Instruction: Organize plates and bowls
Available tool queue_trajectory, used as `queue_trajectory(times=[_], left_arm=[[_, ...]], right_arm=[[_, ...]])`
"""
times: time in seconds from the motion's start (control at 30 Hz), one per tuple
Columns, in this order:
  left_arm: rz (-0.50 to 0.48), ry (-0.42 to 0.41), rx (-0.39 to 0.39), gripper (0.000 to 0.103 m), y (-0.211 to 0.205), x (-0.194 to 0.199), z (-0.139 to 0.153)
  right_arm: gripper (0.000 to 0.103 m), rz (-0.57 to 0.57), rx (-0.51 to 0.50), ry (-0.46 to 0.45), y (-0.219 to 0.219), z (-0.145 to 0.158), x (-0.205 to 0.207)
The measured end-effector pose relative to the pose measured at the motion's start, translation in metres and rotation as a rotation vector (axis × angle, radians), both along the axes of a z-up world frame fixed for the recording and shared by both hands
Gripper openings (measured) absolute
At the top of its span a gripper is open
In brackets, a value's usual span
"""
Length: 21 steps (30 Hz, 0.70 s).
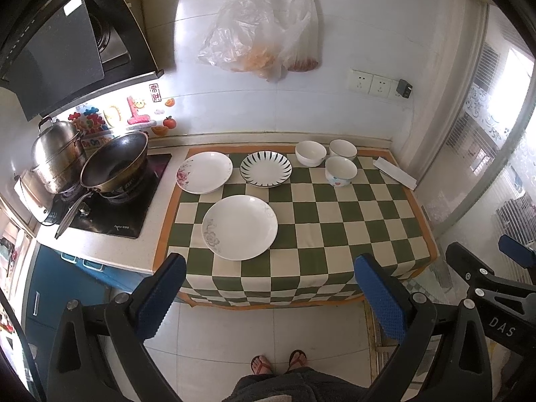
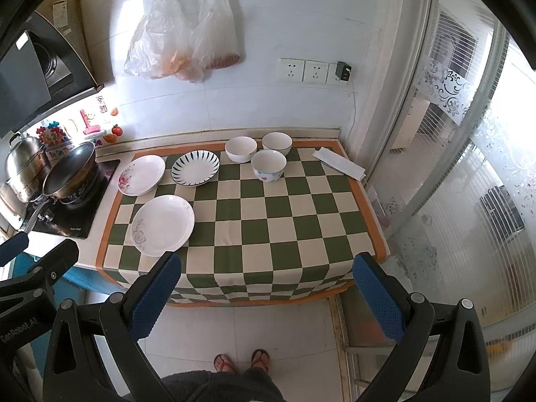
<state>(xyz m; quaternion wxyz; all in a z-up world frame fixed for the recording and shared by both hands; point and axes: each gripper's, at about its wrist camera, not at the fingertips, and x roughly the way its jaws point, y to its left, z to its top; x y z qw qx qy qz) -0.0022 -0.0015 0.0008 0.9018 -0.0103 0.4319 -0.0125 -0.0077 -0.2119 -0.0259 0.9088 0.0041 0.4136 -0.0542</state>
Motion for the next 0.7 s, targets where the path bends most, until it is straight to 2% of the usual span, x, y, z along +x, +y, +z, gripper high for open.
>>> queue_trajectory(times=[0.7], left_arm=[[0.004,0.003,-0.001,0.103,0.0042,0.0009,-0.0010]], right_arm=[[0.103,0.001,0.003,0.002,-0.0009,-0.0027,0.0008]])
